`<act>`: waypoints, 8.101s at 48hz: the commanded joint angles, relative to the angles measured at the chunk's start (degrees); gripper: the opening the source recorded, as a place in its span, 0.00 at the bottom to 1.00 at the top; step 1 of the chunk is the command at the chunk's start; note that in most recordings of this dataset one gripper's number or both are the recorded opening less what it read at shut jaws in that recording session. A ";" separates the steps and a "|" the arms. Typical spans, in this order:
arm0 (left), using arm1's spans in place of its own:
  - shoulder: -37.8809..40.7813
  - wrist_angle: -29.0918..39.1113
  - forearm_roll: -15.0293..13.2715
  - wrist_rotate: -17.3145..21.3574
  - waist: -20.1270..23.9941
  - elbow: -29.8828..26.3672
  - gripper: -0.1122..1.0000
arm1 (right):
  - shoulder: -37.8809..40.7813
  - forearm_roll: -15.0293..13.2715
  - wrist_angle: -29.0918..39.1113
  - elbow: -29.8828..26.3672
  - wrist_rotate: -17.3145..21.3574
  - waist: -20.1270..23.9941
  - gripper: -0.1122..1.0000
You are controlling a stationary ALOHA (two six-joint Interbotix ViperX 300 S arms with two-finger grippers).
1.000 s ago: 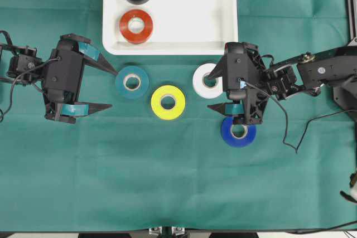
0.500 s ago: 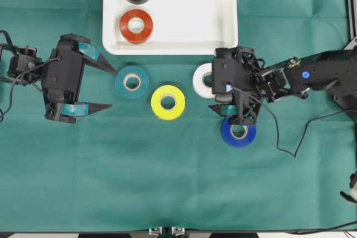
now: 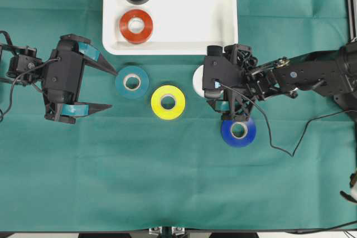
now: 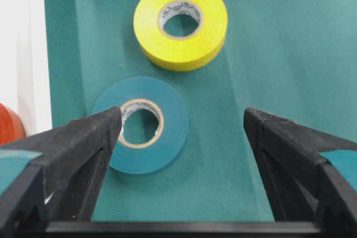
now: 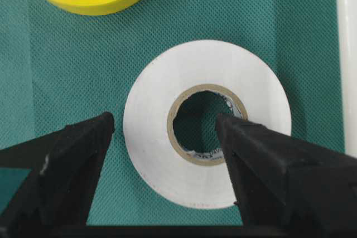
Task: Put the tape alternately from left to right into the white case.
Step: 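Lower the right gripper onto the white tape roll and close, then lift the white roll and carry it into the tray, then lower the white roll into the tray's upper right and release, then withdraw the right gripper from the tray to hover over the blue roll, then move the left gripper over the teal roll, lower and close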
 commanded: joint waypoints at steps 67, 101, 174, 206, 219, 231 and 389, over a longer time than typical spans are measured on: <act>-0.53 -0.18 -0.18 -0.18 -0.26 -0.35 0.71 | -9.58 -0.70 -9.67 -3.08 -0.88 2.81 0.38; -0.62 -0.26 -0.18 -0.18 -0.26 -0.35 0.71 | -8.00 -2.20 -9.05 -3.78 -1.05 -3.87 0.38; -0.35 -0.26 -0.18 -0.18 -0.35 -0.62 0.71 | 8.96 -11.60 -13.27 -16.08 -1.14 -27.69 0.38; -0.35 -0.18 -0.18 -0.35 -0.35 -0.70 0.71 | 9.32 -12.66 -18.02 -16.17 -1.05 -28.21 0.85; -0.35 -0.26 -0.18 -1.85 -0.35 -0.53 0.71 | 9.23 -12.66 -17.93 -15.47 -0.97 -28.21 0.84; -0.35 -0.18 -0.18 -2.29 -0.35 -0.53 0.71 | 9.05 -12.66 -17.93 -15.29 -0.88 -28.13 0.84; 21.88 12.57 -0.09 -2.64 1.85 -14.77 0.71 | -6.06 -12.66 -22.59 0.53 -0.62 -4.83 0.83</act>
